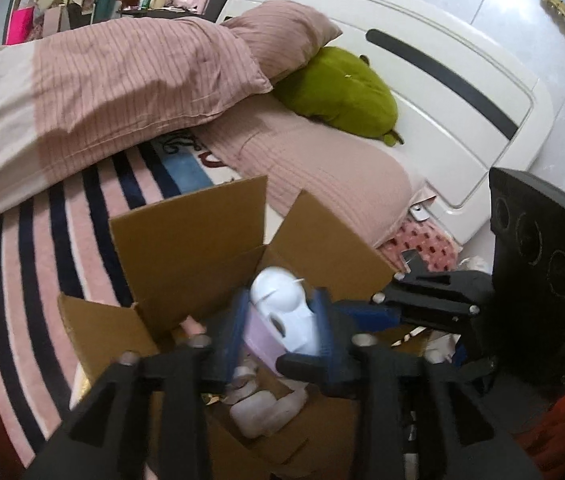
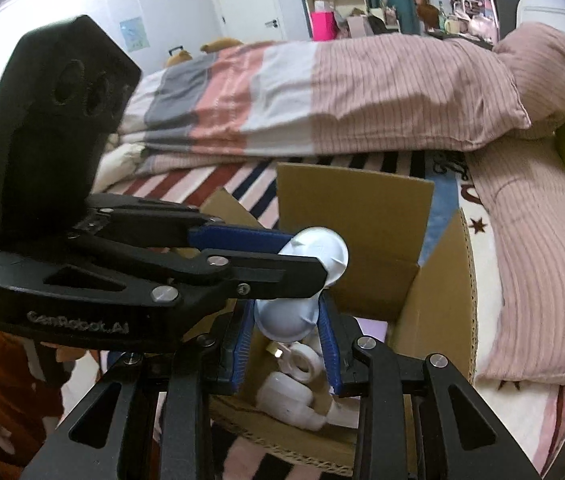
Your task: Organize rigid objects
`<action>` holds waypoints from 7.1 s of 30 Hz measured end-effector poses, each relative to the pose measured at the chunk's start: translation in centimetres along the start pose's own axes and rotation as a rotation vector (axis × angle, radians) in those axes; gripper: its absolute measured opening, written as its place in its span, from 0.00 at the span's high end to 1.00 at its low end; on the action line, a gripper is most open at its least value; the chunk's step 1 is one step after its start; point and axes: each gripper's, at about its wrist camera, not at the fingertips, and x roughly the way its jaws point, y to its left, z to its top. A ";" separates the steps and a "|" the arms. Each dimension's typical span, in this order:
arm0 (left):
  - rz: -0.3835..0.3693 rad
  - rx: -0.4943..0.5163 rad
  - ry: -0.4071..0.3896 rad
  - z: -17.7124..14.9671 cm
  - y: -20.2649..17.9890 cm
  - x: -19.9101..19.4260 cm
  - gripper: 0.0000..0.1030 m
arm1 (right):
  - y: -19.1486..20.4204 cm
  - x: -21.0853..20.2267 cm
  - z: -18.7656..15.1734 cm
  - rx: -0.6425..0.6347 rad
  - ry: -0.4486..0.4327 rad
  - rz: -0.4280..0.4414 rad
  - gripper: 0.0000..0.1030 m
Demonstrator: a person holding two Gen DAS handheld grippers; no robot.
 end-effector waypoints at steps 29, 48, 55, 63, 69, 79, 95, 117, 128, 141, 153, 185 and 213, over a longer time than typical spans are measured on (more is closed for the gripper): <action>0.445 -0.149 -0.268 -12.4 12.3 -20.9 0.20 | 20.2 5.3 1.4 -0.306 0.007 0.136 0.63; 0.401 -0.265 -0.249 -20.5 18.1 -20.0 0.20 | 11.3 21.4 -1.6 0.079 0.129 -0.205 0.45; 0.414 -0.277 -0.243 -21.0 18.4 -20.2 0.20 | 10.9 23.0 -0.4 0.084 0.101 -0.217 0.36; 0.422 -0.274 -0.235 -20.7 18.3 -20.1 0.20 | 12.1 24.2 0.2 0.020 0.083 -0.270 0.64; 0.413 -0.273 -0.238 -20.5 18.0 -20.1 0.20 | 14.2 23.5 -0.2 -0.127 0.080 -0.219 0.70; 0.346 -0.254 -0.232 -18.4 17.0 -19.0 0.20 | 18.3 16.9 0.5 -0.228 0.033 0.020 0.70; 0.106 -0.091 -0.245 -7.3 7.8 -13.0 0.63 | 13.8 2.8 2.5 -0.239 -0.126 0.120 0.70; 0.036 0.030 -0.052 0.3 0.0 -0.2 0.65 | -0.1 -0.5 0.0 -0.058 -0.054 0.004 0.69; 0.157 0.022 -0.132 -0.8 -0.1 -3.2 0.19 | 0.1 -1.0 -0.2 -0.063 -0.058 0.001 0.49; 0.450 -0.080 -0.381 -5.4 1.3 -13.5 0.09 | 3.6 -4.9 -0.2 -0.144 -0.292 0.010 0.00; 0.575 -0.159 -0.439 -9.3 3.5 -17.3 0.07 | 4.8 -5.3 0.4 -0.126 -0.379 0.032 0.00; 0.638 -0.159 -0.443 -10.1 4.4 -18.4 0.07 | 6.0 -5.8 1.1 -0.124 -0.400 0.017 0.00; 0.637 -0.161 -0.441 -10.1 4.7 -18.4 0.07 | 6.6 -5.5 0.9 -0.119 -0.395 0.026 0.00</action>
